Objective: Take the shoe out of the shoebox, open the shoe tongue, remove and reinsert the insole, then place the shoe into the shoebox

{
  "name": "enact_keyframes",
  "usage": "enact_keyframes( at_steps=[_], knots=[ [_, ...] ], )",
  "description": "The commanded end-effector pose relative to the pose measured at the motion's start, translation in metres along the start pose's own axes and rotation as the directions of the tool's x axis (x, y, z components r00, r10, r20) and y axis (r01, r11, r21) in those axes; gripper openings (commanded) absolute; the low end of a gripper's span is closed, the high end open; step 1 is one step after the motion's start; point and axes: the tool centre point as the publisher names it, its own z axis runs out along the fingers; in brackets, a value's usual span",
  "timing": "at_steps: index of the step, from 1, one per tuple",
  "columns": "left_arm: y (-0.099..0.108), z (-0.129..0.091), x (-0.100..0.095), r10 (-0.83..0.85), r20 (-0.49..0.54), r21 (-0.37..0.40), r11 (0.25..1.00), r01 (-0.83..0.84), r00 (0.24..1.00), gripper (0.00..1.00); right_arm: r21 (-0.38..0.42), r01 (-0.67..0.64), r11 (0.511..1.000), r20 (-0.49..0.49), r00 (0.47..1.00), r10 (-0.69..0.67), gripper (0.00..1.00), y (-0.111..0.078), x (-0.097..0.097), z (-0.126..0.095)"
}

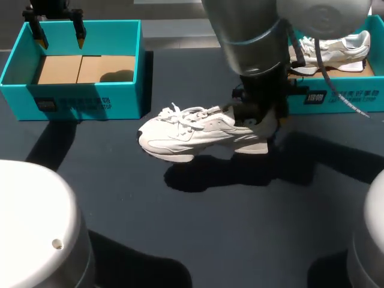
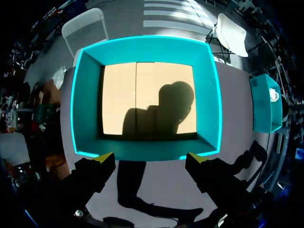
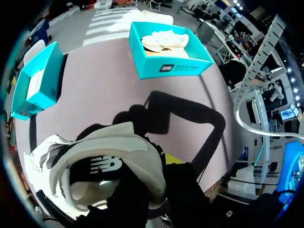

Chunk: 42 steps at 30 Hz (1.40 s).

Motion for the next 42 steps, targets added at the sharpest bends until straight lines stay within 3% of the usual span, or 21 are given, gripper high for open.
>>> enact_keyframes(
  at_steps=[1, 12, 21, 30, 42],
  knots=[
    [0.000, 0.000, 0.000, 0.000, 0.000, 0.000, 1.000, 0.000, 1.000, 1.00, -0.012, -0.053, 0.999, 0.009, 0.999, 0.053, 0.00, -0.024, 0.036, 0.018],
    [0.000, 0.000, 0.000, 0.000, 0.000, 0.000, 1.000, 0.000, 1.000, 1.00, 0.050, -0.066, 0.997, 0.009, 0.998, 0.065, 0.00, -0.061, 0.074, 0.086],
    [0.000, 0.000, 0.000, 0.000, 0.000, 0.000, 1.000, 0.000, 1.000, 1.00, 0.103, -0.086, 0.991, 0.027, 0.996, 0.083, 0.00, -0.071, 0.093, 0.114],
    [0.000, 0.000, 0.000, 0.000, 0.000, 0.000, 1.000, 0.000, 1.000, 1.00, 0.091, -0.134, 0.987, 0.000, 0.991, 0.135, 0.00, -0.067, 0.123, 0.143],
    [0.000, 0.000, 0.000, 0.000, 0.000, 0.000, 1.000, 0.000, 1.000, 1.00, 0.057, -0.278, 0.959, 0.070, 0.959, 0.274, 0.00, -0.053, 0.120, 0.156]
  ],
)
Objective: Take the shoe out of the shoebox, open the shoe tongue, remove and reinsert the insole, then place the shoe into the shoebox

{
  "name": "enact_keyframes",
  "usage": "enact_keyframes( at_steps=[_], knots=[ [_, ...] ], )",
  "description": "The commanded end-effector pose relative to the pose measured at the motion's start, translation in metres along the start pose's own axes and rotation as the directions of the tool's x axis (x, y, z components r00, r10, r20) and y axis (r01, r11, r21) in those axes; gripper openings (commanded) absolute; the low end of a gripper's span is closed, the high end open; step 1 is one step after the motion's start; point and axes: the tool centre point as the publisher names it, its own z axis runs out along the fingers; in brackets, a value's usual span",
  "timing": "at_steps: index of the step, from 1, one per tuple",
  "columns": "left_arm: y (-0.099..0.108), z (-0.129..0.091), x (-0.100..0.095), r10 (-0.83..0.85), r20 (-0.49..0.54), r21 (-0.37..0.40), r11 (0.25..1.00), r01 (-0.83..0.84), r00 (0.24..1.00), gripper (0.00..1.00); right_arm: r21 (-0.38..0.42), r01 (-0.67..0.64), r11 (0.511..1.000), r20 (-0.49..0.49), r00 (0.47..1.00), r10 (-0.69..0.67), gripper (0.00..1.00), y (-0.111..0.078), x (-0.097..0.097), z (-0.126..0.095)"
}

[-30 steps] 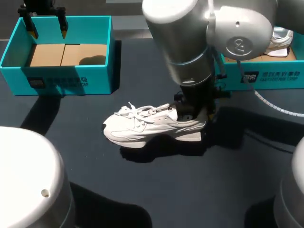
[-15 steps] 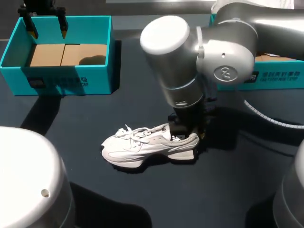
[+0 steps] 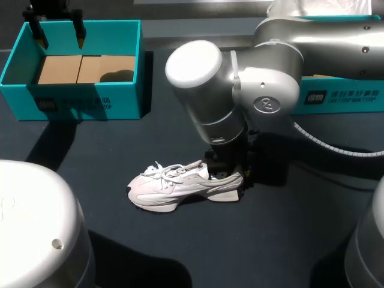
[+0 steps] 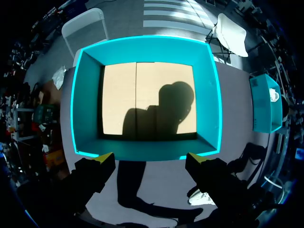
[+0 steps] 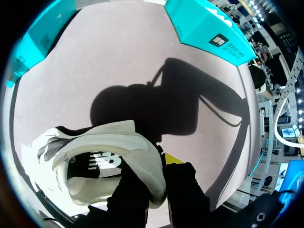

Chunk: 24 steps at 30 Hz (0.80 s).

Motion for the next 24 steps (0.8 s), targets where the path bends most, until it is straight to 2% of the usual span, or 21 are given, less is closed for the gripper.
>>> enact_keyframes(
  at_steps=[1, 3, 4, 5, 6, 7, 11, 16, 19, 24],
  knots=[
    [0.000, 0.000, 0.000, 0.000, 0.000, 0.000, 1.000, 0.000, 1.000, 1.00, -0.013, -0.422, 0.906, 0.053, 0.905, 0.422, 0.00, -0.002, 0.022, 0.001],
    [0.000, 0.000, 0.000, 0.000, 0.000, 0.000, 1.000, 0.000, 1.000, 1.00, 0.004, -0.433, 0.902, 0.046, 0.901, 0.432, 0.00, 0.000, 0.022, 0.004],
    [0.000, 0.000, 0.000, 0.000, 0.000, 0.000, 1.000, 0.000, 1.000, 1.00, 0.013, -0.425, 0.905, 0.040, 0.905, 0.424, 0.12, 0.000, 0.022, 0.004],
    [0.000, 0.000, 0.000, 0.000, 0.000, 0.000, 1.000, 0.000, 1.000, 1.00, 0.018, -0.435, 0.900, 0.040, 0.900, 0.434, 0.35, 0.000, 0.022, 0.005],
    [0.000, 0.000, 0.000, 0.000, 0.000, 0.000, 1.000, 0.000, 1.000, 1.00, 0.024, -0.437, 0.899, 0.039, 0.899, 0.436, 0.50, 0.001, 0.021, 0.005],
    [0.000, 0.000, 0.000, 0.000, 0.000, 0.000, 1.000, 0.000, 1.000, 1.00, 0.027, -0.435, 0.900, 0.037, 0.900, 0.434, 1.00, 0.000, 0.020, 0.006],
    [0.000, 0.000, 0.000, 0.000, 0.000, 0.000, 1.000, 0.000, 1.000, 1.00, 0.032, -0.437, 0.899, 0.034, 0.900, 0.436, 1.00, -0.002, 0.014, 0.002],
    [0.000, 0.000, 0.000, 0.000, 0.000, 0.000, 1.000, 0.000, 1.000, 1.00, 0.025, -0.438, 0.899, -0.005, 0.899, 0.438, 1.00, -0.003, 0.004, -0.015],
    [0.000, 0.000, 0.000, 0.000, 0.000, 0.000, 1.000, 0.000, 1.000, 1.00, 0.031, -0.411, 0.911, -0.066, 0.909, 0.412, 1.00, -0.002, -0.006, -0.032],
    [0.000, 0.000, 0.000, 0.000, 0.000, 0.000, 1.000, 0.000, 1.000, 1.00, 0.011, -0.247, 0.969, -0.221, 0.944, 0.243, 1.00, 0.005, -0.016, -0.061]
  ],
)
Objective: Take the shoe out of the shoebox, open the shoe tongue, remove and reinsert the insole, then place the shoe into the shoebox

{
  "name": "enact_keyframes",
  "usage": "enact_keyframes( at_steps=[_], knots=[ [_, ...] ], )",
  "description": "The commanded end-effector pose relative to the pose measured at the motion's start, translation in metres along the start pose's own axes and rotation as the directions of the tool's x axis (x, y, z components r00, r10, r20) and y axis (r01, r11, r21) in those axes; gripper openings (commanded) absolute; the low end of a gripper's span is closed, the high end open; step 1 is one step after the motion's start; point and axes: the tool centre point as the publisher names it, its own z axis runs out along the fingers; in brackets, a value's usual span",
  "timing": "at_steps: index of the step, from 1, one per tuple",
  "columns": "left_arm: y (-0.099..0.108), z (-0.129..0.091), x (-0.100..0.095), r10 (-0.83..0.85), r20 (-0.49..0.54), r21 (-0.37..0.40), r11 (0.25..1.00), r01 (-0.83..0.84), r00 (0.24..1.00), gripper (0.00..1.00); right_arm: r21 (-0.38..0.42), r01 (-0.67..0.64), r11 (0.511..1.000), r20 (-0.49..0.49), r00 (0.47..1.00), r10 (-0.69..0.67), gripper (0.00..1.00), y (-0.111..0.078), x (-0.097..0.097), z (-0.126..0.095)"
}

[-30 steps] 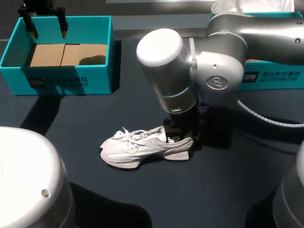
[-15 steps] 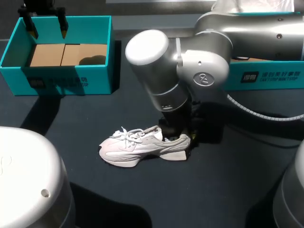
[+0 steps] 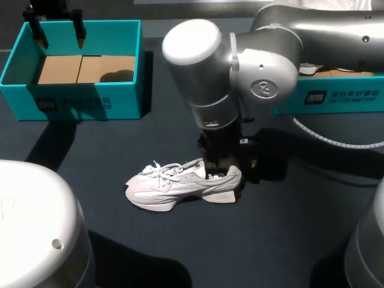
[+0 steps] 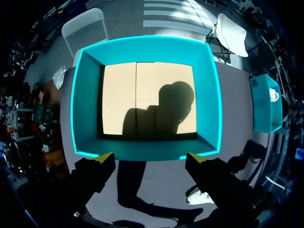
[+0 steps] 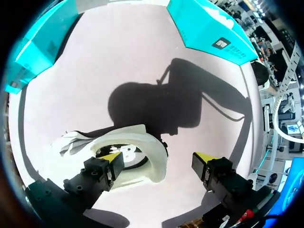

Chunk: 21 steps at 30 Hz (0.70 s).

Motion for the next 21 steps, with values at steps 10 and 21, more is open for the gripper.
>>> enact_keyframes(
  at_steps=[10, 21],
  knots=[
    [0.000, 0.000, 0.000, 0.000, 0.000, 0.000, 1.000, 0.000, 1.000, 1.00, -0.237, 0.378, 0.895, -0.258, 0.864, -0.433, 1.00, 0.017, -0.037, -0.097],
    [0.000, 0.000, 0.000, 0.000, 0.000, 0.000, 1.000, 0.000, 1.000, 1.00, -0.368, 0.770, 0.522, -0.185, 0.489, -0.852, 1.00, 0.021, -0.059, -0.140]
  ],
)
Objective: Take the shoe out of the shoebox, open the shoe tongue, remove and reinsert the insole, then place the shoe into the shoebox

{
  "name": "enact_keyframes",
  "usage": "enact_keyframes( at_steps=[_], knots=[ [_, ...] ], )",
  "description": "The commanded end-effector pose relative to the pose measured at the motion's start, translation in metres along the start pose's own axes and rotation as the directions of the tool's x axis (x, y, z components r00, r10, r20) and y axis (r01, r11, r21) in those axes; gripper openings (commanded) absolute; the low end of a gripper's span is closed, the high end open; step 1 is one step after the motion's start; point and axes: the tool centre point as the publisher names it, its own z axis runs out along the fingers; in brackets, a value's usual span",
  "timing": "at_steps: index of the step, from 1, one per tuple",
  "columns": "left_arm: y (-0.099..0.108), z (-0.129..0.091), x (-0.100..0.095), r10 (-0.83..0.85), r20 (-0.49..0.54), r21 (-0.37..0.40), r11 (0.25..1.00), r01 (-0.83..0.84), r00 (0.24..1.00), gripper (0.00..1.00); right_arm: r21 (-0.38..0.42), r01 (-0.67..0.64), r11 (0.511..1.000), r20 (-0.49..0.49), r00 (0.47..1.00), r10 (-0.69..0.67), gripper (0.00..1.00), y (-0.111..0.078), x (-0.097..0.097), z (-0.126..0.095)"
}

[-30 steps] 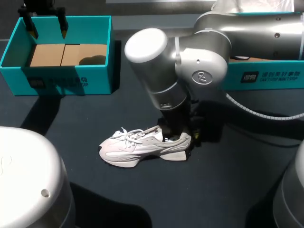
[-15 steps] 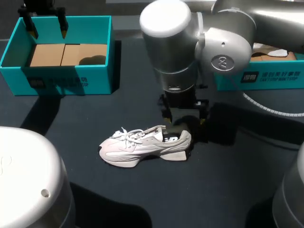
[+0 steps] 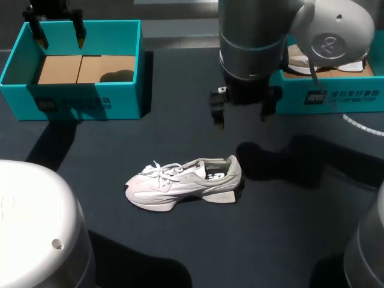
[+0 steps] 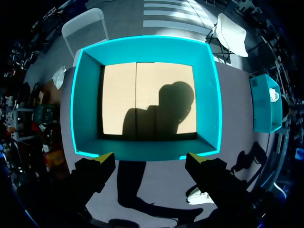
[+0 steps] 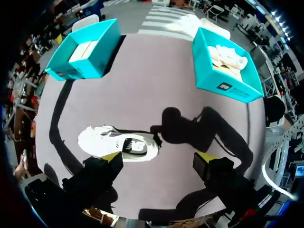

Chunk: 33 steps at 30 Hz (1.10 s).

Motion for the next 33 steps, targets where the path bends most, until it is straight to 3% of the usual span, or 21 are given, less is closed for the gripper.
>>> enact_keyframes(
  at_steps=[1, 16, 17, 20, 22, 23, 24, 27, 29, 31, 33],
  knots=[
    [0.000, 0.000, 0.000, 0.000, 0.000, 0.000, 1.000, 0.000, 1.000, 1.00, -0.126, 0.620, 0.775, -0.172, 0.755, -0.632, 1.00, -0.004, -0.013, -0.012],
    [0.000, 0.000, 0.000, 0.000, 0.000, 0.000, 1.000, 0.000, 1.000, 1.00, -0.126, 0.620, 0.775, -0.172, 0.755, -0.632, 1.00, -0.004, -0.013, -0.012],
    [0.000, 0.000, 0.000, 0.000, 0.000, 0.000, 1.000, 0.000, 1.000, 1.00, -0.161, 0.657, 0.737, -0.196, 0.710, -0.676, 1.00, -0.009, -0.014, -0.011],
    [0.000, 0.000, 0.000, 0.000, 0.000, 0.000, 1.000, 0.000, 1.000, 1.00, -0.399, 0.733, 0.552, -0.253, 0.490, -0.834, 1.00, -0.028, -0.022, -0.008],
    [0.000, 0.000, 0.000, 0.000, 0.000, 0.000, 1.000, 0.000, 1.000, 1.00, -0.490, 0.742, 0.457, -0.235, 0.392, -0.889, 1.00, -0.035, -0.029, -0.007],
    [0.000, 0.000, 0.000, 0.000, 0.000, 0.000, 1.000, 0.000, 1.000, 1.00, -0.509, 0.742, 0.436, -0.235, 0.368, -0.900, 1.00, -0.036, -0.032, -0.007],
    [0.000, 0.000, 0.000, 0.000, 0.000, 0.000, 1.000, 0.000, 1.000, 1.00, -0.529, 0.766, 0.366, -0.195, 0.311, -0.930, 1.00, -0.039, -0.036, -0.007],
    [0.000, 0.000, 0.000, 0.000, 0.000, 0.000, 1.000, 0.000, 1.000, 1.00, -0.558, 0.772, 0.304, -0.194, 0.235, -0.953, 1.00, -0.041, -0.043, -0.004],
    [0.000, 0.000, 0.000, 0.000, 0.000, 0.000, 1.000, 0.000, 1.000, 1.00, -0.592, 0.764, 0.256, -0.214, 0.158, -0.964, 1.00, -0.042, -0.046, -0.001],
    [0.000, 0.000, 0.000, 0.000, 0.000, 0.000, 1.000, 0.000, 1.000, 1.00, -0.550, 0.808, 0.213, -0.202, 0.118, -0.972, 1.00, -0.041, -0.045, 0.004],
    [0.000, 0.000, 0.000, 0.000, 0.000, 0.000, 1.000, 0.000, 1.000, 1.00, -0.550, 0.808, 0.213, -0.202, 0.118, -0.972, 1.00, -0.041, -0.045, 0.004]
  ],
)
